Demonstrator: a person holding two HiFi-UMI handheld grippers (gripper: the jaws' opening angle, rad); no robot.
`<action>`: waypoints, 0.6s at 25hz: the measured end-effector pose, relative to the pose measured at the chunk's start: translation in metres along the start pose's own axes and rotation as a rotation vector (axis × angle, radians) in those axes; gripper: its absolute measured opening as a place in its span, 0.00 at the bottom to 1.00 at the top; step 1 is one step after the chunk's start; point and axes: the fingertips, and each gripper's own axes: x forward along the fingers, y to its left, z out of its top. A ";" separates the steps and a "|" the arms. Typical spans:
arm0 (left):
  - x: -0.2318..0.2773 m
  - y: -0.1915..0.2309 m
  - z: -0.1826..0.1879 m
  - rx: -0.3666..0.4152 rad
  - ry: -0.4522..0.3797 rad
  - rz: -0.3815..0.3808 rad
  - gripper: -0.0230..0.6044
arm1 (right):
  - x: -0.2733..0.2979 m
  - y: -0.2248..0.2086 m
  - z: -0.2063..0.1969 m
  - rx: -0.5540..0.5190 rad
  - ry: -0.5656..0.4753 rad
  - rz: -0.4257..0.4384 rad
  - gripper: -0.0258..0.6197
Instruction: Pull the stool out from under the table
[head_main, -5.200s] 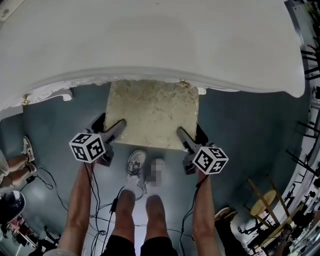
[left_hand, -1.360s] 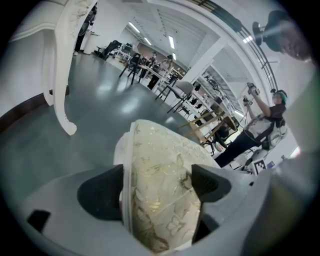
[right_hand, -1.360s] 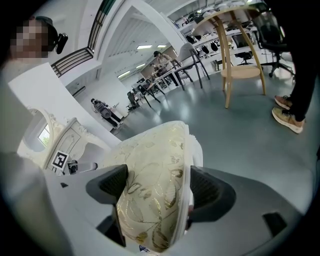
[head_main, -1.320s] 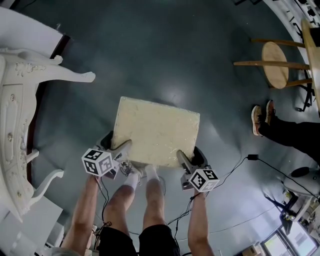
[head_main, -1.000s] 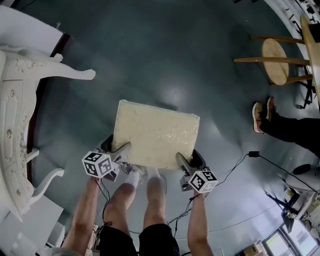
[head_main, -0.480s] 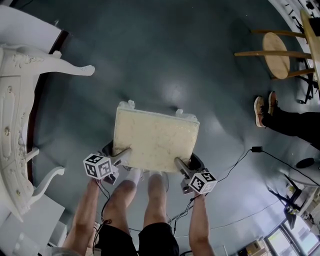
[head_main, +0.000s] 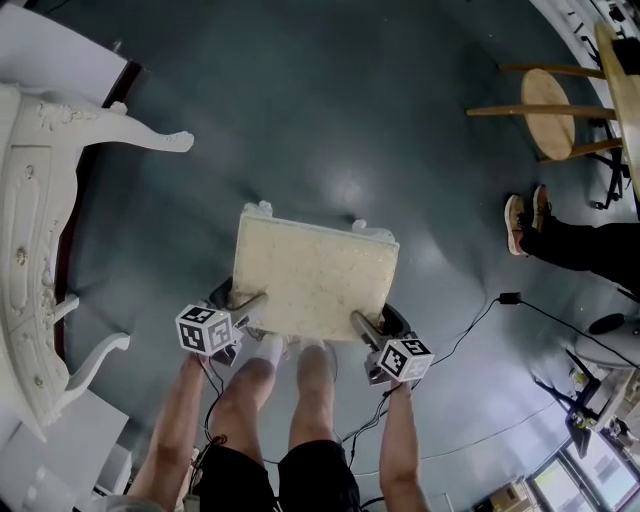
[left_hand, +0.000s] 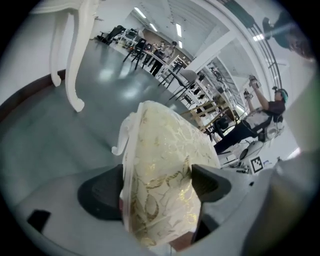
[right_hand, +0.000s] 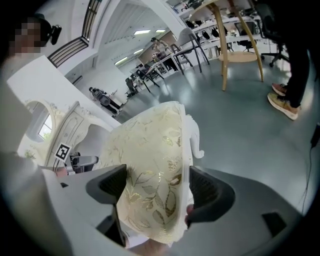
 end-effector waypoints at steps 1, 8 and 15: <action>-0.004 -0.002 0.005 0.017 -0.013 0.010 0.72 | -0.002 0.001 0.002 -0.016 0.011 -0.015 0.67; -0.051 -0.020 0.063 -0.006 -0.173 0.022 0.71 | -0.016 0.043 0.054 -0.163 -0.009 -0.081 0.67; -0.138 -0.046 0.122 -0.019 -0.339 0.035 0.70 | -0.010 0.166 0.136 -0.353 -0.072 0.023 0.67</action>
